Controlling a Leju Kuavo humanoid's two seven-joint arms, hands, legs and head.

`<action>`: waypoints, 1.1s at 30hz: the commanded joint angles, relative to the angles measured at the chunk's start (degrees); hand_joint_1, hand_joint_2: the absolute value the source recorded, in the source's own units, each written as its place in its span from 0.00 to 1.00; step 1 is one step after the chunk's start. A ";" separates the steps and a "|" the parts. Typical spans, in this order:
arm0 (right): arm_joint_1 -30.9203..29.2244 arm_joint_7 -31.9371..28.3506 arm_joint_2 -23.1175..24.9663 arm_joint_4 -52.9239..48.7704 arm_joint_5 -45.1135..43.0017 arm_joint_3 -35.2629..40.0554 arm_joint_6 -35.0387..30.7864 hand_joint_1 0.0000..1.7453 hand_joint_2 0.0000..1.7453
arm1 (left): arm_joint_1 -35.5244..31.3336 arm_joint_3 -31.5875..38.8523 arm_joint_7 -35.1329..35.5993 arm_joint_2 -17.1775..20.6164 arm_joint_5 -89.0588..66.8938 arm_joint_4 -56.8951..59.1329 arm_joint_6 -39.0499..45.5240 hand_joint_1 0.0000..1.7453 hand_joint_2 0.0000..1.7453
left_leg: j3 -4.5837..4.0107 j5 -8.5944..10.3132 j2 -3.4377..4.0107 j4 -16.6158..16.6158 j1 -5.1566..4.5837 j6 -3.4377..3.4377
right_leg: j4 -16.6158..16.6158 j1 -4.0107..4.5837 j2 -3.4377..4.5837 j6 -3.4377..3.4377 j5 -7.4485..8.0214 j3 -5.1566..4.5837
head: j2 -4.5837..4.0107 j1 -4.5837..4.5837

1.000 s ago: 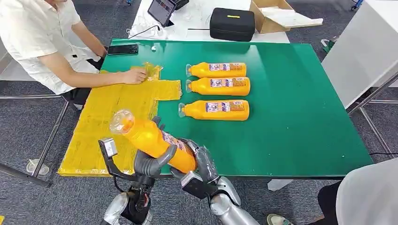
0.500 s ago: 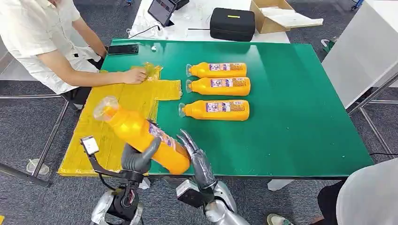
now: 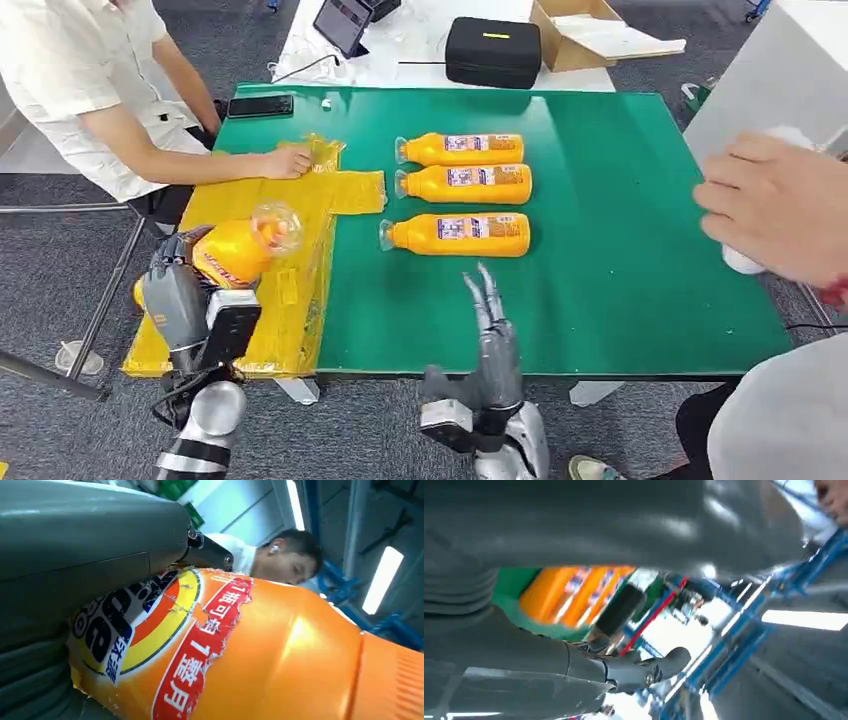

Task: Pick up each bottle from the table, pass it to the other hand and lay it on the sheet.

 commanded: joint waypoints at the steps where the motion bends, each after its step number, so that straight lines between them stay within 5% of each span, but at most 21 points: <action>1: 0.82 0.19 1.23 -6.80 0.88 -7.19 0.00 0.00 0.00 | -5.96 9.55 -0.66 -1.99 -7.89 11.49 0.92 1.00 1.00 | 0.24 -0.07 -0.05 -0.02 -0.05 0.04 | 0.04 -0.02 -0.14 -0.09 -0.12 0.24 | 0.00 -0.02; 5: -1.79 0.19 -1.45 -4.58 -3.91 -3.64 0.00 0.00 0.00 | -14.02 2.39 5.73 3.65 -20.21 27.67 0.92 1.00 1.00 | 0.35 0.02 -0.20 -0.12 -0.06 0.04 | -0.05 -0.01 -0.25 -0.10 -0.10 0.37 | 0.00 0.00; 9: -2.80 0.19 -1.67 -2.92 -6.30 -1.42 0.00 0.00 0.00 | -20.42 -2.31 6.47 4.49 -19.74 41.88 -4.24 1.00 1.00 | 0.42 0.03 -0.03 -0.11 -0.05 0.07 | -0.05 0.00 -0.09 -0.12 -0.04 0.43 | 0.00 0.00; 22: -3.43 0.19 -2.21 0.26 -8.60 0.77 0.00 0.00 0.00 | -21.74 -5.78 8.78 5.97 -19.92 49.18 -12.03 0.98 1.00 | 0.13 0.08 0.06 -0.03 0.01 -0.03 | -0.01 0.06 0.01 -0.17 0.08 0.12 | 0.00 0.00; 24: -3.34 0.19 -3.07 0.30 -10.05 2.43 0.00 0.00 0.00 | -21.91 -6.56 8.44 6.97 -19.99 50.63 -15.19 0.84 1.00 | 0.22 0.05 0.11 -0.05 0.00 -0.02 | -0.02 0.06 0.05 -0.20 0.06 0.20 | 0.00 -0.02; 25: -3.62 0.19 -3.22 0.46 -9.79 2.99 0.00 0.00 0.00 | -22.16 -6.79 9.07 7.11 -19.84 50.96 -16.94 0.45 1.00 | 0.33 0.01 0.16 -0.05 -0.01 0.00 | -0.01 0.05 0.08 -0.22 0.03 0.29 | 0.00 0.00; 29: -4.48 0.19 -3.66 1.08 -12.52 4.73 0.00 0.00 0.00 | -23.74 -8.02 12.09 7.56 -20.26 52.95 -23.75 0.07 1.00 | 0.28 0.04 0.18 -0.04 0.00 -0.01 | -0.01 0.06 0.10 -0.22 0.08 0.24 | 0.00 0.00; 30: -4.48 0.19 -3.80 1.03 -12.81 4.80 0.00 0.00 0.00 | -24.54 -8.17 13.11 7.52 -20.16 53.74 -27.16 0.00 1.00 | 0.19 0.09 0.12 -0.04 0.01 -0.03 | -0.01 0.06 0.06 -0.21 0.09 0.18 | 0.00 0.00; 33: -4.55 0.19 -4.54 1.18 -14.74 5.40 0.00 0.00 0.00 | -25.10 -8.28 13.42 8.14 -19.27 54.27 -35.21 0.00 1.00 | 0.36 0.06 0.22 -0.06 0.00 -0.02 | -0.02 0.06 0.14 -0.23 0.09 0.31 | 0.00 -0.02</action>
